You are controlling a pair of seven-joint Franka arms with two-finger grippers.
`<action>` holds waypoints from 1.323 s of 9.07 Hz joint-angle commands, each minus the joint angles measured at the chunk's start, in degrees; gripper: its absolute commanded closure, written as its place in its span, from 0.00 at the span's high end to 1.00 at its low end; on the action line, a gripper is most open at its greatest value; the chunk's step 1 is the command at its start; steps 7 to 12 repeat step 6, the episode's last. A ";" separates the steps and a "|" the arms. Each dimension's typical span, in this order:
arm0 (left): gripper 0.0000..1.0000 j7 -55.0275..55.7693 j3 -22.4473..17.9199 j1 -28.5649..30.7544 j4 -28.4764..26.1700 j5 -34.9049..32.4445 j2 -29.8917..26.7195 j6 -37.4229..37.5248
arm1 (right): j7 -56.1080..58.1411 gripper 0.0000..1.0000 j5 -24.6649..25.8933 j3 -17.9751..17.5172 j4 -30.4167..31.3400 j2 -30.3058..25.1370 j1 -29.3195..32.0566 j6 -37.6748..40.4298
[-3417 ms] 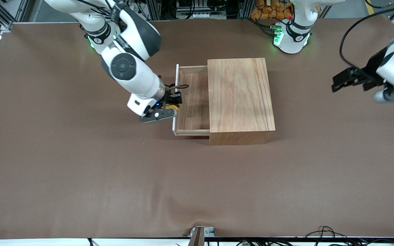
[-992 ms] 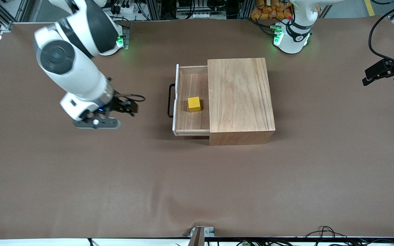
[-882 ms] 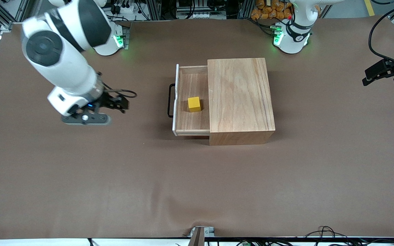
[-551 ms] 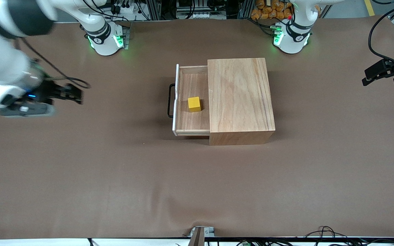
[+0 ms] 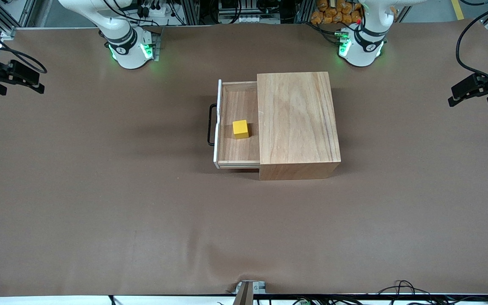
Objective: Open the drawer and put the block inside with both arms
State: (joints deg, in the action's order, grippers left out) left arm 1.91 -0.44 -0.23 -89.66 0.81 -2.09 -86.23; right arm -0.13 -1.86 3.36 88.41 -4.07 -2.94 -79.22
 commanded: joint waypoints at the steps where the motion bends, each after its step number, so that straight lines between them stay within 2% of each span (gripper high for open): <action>1: 1.00 -1.20 0.00 -0.29 1.15 0.51 0.42 0.80 | -1.63 1.00 -0.77 -1.96 1.86 -1.47 2.41 -0.24; 12: 1.00 -1.12 0.79 -0.03 1.15 0.51 0.42 1.59 | -0.93 1.00 -0.07 -1.52 1.77 -1.29 2.42 -0.24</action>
